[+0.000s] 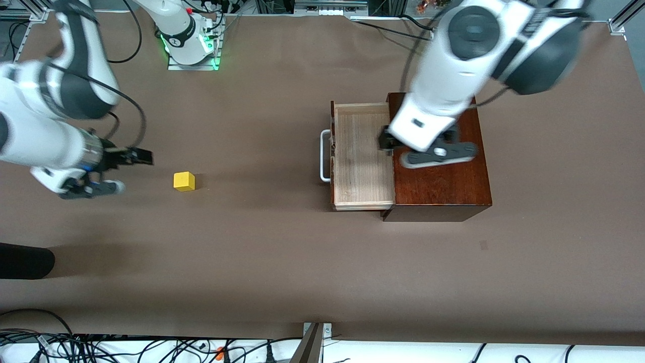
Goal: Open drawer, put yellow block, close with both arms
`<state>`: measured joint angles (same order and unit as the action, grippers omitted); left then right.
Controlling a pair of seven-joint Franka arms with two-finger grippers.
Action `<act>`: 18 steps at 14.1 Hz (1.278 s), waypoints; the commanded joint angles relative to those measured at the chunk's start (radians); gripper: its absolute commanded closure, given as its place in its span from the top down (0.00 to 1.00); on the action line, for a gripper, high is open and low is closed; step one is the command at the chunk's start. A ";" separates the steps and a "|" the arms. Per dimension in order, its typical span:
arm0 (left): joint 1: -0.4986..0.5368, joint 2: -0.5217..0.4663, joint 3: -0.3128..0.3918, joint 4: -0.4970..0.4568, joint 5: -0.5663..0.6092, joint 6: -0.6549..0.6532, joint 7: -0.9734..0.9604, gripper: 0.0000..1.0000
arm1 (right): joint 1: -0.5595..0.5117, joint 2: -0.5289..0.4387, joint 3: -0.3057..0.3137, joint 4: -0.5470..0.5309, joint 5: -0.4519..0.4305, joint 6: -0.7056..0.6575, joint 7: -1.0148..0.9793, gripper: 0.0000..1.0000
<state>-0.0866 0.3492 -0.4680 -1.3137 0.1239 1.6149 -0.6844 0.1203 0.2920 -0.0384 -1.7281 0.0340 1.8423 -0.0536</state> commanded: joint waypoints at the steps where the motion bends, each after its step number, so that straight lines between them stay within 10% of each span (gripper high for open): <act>1: 0.002 -0.114 0.148 -0.081 -0.108 -0.032 0.194 1.00 | 0.008 -0.037 0.002 -0.206 0.009 0.244 0.023 1.00; 7: -0.045 -0.294 0.463 -0.220 -0.178 -0.069 0.563 1.00 | 0.032 0.044 0.002 -0.439 0.012 0.702 0.027 1.00; 15: -0.016 -0.332 0.503 -0.260 -0.149 -0.058 0.689 1.00 | 0.032 0.130 0.006 -0.446 0.012 0.736 0.027 0.99; 18: -0.016 -0.332 0.479 -0.259 -0.142 -0.058 0.689 1.00 | 0.032 0.141 0.008 -0.450 0.012 0.730 0.024 0.55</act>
<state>-0.1022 0.0430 0.0241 -1.5451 -0.0314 1.5408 -0.0143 0.1502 0.4317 -0.0359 -2.1653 0.0342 2.5592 -0.0356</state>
